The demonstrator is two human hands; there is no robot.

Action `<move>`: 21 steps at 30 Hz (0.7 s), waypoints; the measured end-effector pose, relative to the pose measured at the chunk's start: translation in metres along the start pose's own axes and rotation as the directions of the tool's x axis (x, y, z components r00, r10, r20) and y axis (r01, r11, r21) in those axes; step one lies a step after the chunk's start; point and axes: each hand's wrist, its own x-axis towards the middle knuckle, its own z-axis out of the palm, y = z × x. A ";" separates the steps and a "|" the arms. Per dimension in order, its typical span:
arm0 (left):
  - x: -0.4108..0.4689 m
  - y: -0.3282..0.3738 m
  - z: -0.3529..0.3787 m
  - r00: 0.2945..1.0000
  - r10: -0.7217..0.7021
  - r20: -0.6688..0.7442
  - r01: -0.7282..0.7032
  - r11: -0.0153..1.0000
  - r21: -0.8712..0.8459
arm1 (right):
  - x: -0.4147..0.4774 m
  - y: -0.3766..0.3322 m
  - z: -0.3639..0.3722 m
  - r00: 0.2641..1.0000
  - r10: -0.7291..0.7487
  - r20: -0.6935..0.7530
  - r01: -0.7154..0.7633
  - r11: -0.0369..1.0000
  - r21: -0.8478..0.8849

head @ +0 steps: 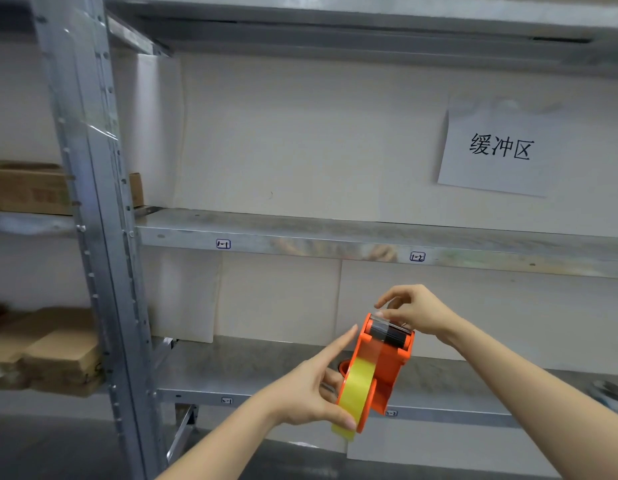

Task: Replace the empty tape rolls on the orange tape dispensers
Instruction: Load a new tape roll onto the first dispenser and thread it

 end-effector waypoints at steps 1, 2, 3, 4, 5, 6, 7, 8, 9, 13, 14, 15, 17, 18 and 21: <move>0.000 0.001 0.000 1.000 0.003 0.004 -0.003 1.000 -0.008 | 0.001 0.001 0.000 0.999 -0.033 -0.011 0.033 0.999 -0.024; -0.001 0.002 0.000 1.000 0.007 0.007 -0.007 1.000 -0.015 | 0.001 0.002 0.001 0.998 -0.065 -0.013 0.064 0.997 -0.041; -0.001 0.003 0.000 1.000 0.008 0.008 -0.008 1.000 -0.019 | 0.002 0.003 0.002 0.996 -0.090 -0.005 0.089 0.994 -0.055; -0.002 0.003 0.000 1.000 0.007 0.008 -0.007 1.000 -0.018 | 0.002 0.004 0.002 0.993 -0.114 0.007 0.114 0.991 -0.064; -0.003 0.003 0.000 1.000 0.006 0.006 -0.006 1.000 -0.013 | 0.002 0.004 0.002 0.991 -0.131 0.025 0.133 0.988 -0.078; -0.004 0.004 0.000 1.000 0.003 0.006 -0.003 1.000 -0.009 | 0.001 0.003 0.001 0.988 -0.147 0.048 0.151 0.984 -0.097; -0.005 0.004 0.000 1.000 0.002 0.006 -0.002 1.000 -0.006 | -0.001 0.002 0.000 0.986 -0.155 0.068 0.163 0.979 -0.121; -0.005 0.004 0.001 1.000 0.001 0.005 -0.001 1.000 -0.006 | -0.002 0.000 -0.001 0.983 -0.162 0.087 0.173 0.975 -0.142; -0.006 0.004 0.001 1.000 -0.001 0.002 0.001 1.000 -0.007 | -0.003 -0.001 -0.002 0.981 -0.162 0.104 0.177 0.972 -0.156; -0.007 0.003 0.000 1.000 -0.006 -0.014 0.006 1.000 -0.012 | -0.008 -0.007 -0.007 0.972 -0.156 0.175 0.185 0.970 -0.159; -0.007 0.003 -0.001 1.000 -0.009 -0.011 0.009 1.000 -0.013 | -0.009 -0.009 -0.008 0.968 -0.153 0.197 0.183 0.972 -0.147; -0.007 0.003 -0.001 1.000 -0.010 -0.005 0.010 1.000 -0.015 | -0.010 -0.010 -0.009 0.968 -0.133 0.214 0.165 0.976 -0.142; -0.007 0.005 -0.001 1.000 -0.015 0.002 0.015 1.000 -0.022 | -0.011 -0.013 -0.009 0.966 -0.100 0.237 0.136 0.981 -0.141; -0.007 0.006 -0.002 1.000 -0.020 -0.001 0.019 0.999 -0.028 | -0.012 -0.014 -0.008 0.964 -0.095 0.247 0.133 0.981 -0.143; -0.006 0.007 -0.005 0.999 -0.029 -0.021 0.027 0.997 -0.075 | -0.016 -0.015 -0.002 0.962 -0.099 0.255 0.138 0.980 -0.141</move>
